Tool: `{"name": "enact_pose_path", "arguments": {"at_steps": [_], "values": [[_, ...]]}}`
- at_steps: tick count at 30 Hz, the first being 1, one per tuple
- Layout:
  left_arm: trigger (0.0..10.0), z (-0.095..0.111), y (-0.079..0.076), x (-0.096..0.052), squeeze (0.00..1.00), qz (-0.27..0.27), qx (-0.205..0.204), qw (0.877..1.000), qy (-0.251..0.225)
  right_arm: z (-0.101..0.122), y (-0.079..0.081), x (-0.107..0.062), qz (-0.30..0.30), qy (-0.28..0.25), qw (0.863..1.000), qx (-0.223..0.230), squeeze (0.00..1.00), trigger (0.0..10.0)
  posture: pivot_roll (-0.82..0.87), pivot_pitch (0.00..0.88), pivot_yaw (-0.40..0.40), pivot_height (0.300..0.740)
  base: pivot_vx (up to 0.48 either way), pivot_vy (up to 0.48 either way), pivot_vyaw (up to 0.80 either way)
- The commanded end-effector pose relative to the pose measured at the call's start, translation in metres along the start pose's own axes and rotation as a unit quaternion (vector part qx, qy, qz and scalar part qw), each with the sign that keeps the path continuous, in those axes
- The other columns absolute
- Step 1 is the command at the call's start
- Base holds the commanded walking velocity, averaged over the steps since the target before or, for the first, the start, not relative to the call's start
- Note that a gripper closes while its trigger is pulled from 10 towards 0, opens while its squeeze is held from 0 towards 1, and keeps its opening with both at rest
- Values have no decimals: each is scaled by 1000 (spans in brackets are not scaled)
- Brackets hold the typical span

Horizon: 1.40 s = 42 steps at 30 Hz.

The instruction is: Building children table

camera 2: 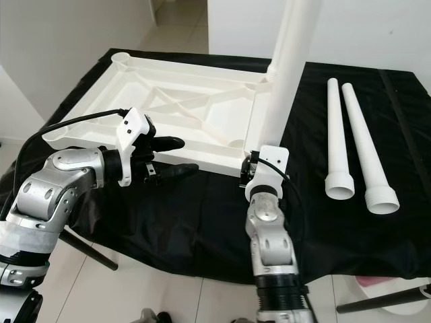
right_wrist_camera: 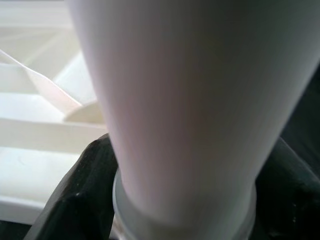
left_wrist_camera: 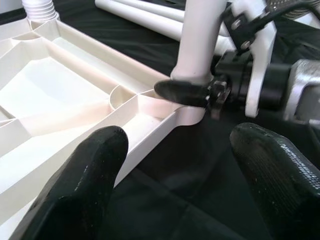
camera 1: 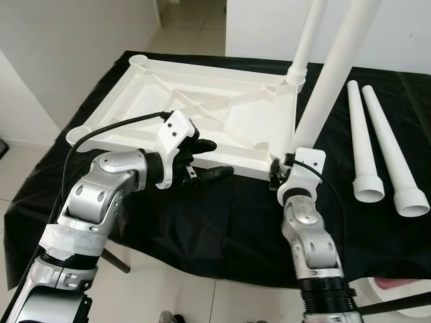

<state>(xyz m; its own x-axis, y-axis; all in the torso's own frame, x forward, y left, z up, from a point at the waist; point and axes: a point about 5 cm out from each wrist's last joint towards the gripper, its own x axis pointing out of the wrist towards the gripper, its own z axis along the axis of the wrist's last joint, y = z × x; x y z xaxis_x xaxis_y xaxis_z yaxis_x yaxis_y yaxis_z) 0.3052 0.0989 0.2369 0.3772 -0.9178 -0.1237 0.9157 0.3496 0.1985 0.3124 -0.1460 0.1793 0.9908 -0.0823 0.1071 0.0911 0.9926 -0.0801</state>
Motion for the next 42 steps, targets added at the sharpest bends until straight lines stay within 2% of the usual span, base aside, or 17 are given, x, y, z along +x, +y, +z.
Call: {"name": "enact_pose_path", "arguments": {"at_steps": [1,6,7,8,12,13,15,17,22,24,26,27,29,34,36,39,42], "values": [[10000,-1,1,-2,0,12,-1,1000,4,10,8,0,28,-28,999,6,0,10000,-108,144,88,740,0,0,0],[10000,-1,0,-2,0,12,0,1000,4,20,2,3,58,-47,997,-22,0,10000,-108,144,88,740,0,0,0],[10000,-1,1,-2,0,12,1,1000,4,23,-2,5,80,-49,995,-41,0,10000,-106,146,87,740,0,0,0],[10000,0,1,-2,0,12,1,1000,3,22,-4,6,110,-39,992,-52,0,10000,-106,146,87,740,0,0,0],[10000,1,2,-1,0,12,2,1000,2,20,-9,6,136,-25,988,-64,0,10000,-106,146,87,740,0,0,0],[10000,4,2,2,0,10,4,1000,-3,12,-18,8,192,9,979,-73,0,10000,-110,150,91,740,0,0,0],[10000,4,2,2,0,10,4,1000,-3,12,-18,8,192,9,979,-73,0,10000,-110,150,91,740,0,0,0],[10000,5,3,4,0,8,5,1000,-5,14,-25,12,216,8,973,-83,0,10000,-110,152,94,740,0,0,0],[10000,6,2,5,0,7,5,1000,-7,15,-30,18,243,10,967,-79,0,10000,-110,152,94,740,0,0,0],[10000,7,3,5,0,6,5,1000,-6,16,-29,21,286,15,955,-73,0,10000,-101,154,96,740,0,0,0],[10000,7,3,5,0,6,5,1000,-6,16,-29,21,286,15,955,-73,0,10000,-101,154,96,740,0,0,0],[10000,7,3,5,0,6,5,1000,-6,16,-28,21,302,17,951,-69,0,10000,-101,154,96,740,0,0,0],[10000,7,2,5,0,4,4,1000,-6,17,-29,22,331,17,940,-85,0,10000,-101,154,96,740,0,0,0],[10000,6,1,6,0,3,4,1000,-6,19,-30,25,339,16,936,-94,0,10000,-101,154,96,740,0,0,0],[10000,6,0,6,0,1,3,1000,-5,20,-32,31,370,24,922,-112,0,10000,-97,158,99,740,0,0,0],[10000,7,0,6,0,0,3,1000,-5,22,-33,36,397,33,910,-114,0,10000,-97,158,99,740,0,0,0],[10000,7,0,6,0,0,3,1000,-5,22,-33,36,397,33,910,-114,0,10000,-97,158,99,740,0,0,0]]}}
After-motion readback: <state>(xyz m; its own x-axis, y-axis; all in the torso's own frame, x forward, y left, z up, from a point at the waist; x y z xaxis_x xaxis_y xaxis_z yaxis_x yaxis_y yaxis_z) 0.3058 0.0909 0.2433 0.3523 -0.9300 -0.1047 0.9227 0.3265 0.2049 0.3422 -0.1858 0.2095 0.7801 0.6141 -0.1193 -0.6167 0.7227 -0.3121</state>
